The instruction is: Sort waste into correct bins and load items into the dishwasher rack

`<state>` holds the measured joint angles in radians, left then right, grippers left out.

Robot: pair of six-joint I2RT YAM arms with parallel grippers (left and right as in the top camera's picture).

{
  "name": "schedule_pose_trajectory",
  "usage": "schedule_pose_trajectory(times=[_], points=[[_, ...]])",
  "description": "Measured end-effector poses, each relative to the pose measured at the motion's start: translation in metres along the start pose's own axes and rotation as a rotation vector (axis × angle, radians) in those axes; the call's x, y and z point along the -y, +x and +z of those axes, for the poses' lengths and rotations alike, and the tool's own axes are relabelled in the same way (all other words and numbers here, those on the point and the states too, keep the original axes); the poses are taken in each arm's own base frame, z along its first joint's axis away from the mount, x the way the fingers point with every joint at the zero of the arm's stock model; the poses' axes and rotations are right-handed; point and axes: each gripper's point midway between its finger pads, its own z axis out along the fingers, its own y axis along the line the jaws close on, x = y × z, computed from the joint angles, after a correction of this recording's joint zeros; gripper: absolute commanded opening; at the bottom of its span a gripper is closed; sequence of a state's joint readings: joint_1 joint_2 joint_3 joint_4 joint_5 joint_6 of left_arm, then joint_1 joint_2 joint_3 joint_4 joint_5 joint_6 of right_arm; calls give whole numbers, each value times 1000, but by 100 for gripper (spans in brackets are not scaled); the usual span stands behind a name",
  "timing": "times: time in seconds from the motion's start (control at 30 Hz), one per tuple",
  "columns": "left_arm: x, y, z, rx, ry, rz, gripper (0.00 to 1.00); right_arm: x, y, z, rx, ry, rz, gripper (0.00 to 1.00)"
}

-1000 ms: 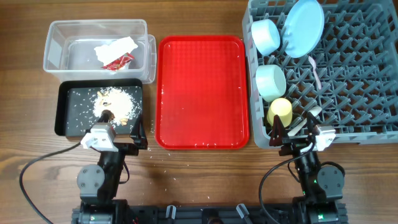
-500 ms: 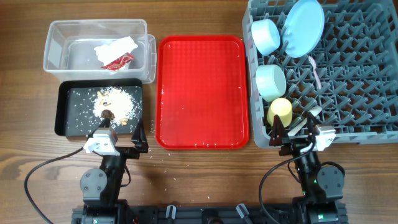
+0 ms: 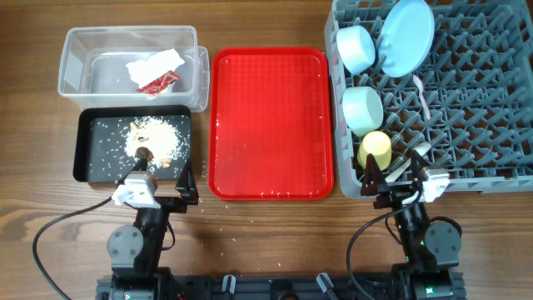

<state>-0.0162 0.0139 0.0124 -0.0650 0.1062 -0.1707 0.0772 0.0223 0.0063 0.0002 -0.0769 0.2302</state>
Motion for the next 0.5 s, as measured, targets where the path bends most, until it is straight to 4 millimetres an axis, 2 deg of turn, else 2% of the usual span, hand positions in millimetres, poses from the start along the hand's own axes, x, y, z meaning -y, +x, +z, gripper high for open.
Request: schedule_pose_trajectory(times=[0.5], points=[[0, 0, 0, 0, 0, 0, 100, 0, 0, 0, 0, 0, 0, 100]])
